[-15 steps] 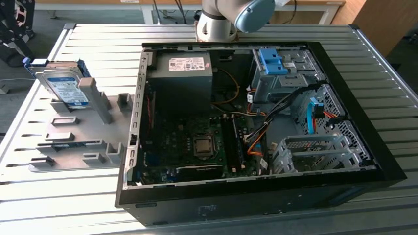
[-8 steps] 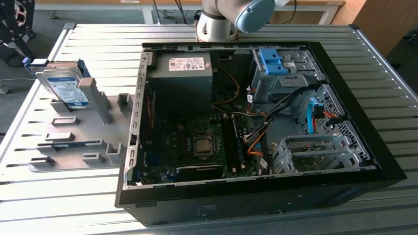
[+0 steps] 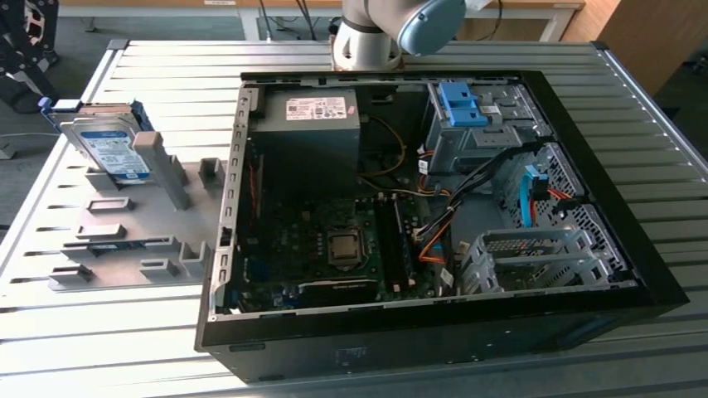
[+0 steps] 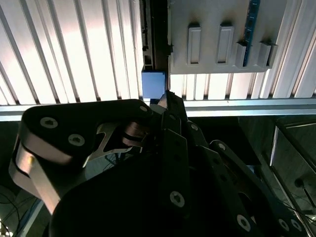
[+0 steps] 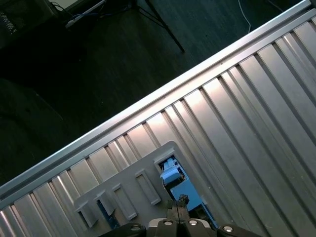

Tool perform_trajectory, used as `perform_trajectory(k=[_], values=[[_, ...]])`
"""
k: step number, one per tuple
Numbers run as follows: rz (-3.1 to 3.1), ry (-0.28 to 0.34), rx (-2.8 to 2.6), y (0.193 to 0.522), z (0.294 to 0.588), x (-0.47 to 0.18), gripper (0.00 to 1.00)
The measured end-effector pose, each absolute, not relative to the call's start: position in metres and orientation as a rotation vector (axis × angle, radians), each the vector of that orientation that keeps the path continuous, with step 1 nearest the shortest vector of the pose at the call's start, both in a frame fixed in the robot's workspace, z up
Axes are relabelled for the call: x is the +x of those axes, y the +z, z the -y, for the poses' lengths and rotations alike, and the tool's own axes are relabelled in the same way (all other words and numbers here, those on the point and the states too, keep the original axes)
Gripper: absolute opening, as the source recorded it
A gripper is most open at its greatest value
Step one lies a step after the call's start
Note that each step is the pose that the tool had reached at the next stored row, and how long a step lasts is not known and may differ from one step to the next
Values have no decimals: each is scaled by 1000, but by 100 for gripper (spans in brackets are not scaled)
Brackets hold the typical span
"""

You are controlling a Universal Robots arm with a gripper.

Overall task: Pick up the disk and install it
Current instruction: 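Pick up the disk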

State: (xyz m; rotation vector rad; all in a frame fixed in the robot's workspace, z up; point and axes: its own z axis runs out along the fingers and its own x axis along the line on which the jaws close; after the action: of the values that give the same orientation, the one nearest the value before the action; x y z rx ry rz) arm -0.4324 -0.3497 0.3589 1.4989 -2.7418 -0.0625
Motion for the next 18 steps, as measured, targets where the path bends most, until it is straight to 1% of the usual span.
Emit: perform_trajectory(k=[18], values=[[2714,-62,1547,359,350,-432,11]])
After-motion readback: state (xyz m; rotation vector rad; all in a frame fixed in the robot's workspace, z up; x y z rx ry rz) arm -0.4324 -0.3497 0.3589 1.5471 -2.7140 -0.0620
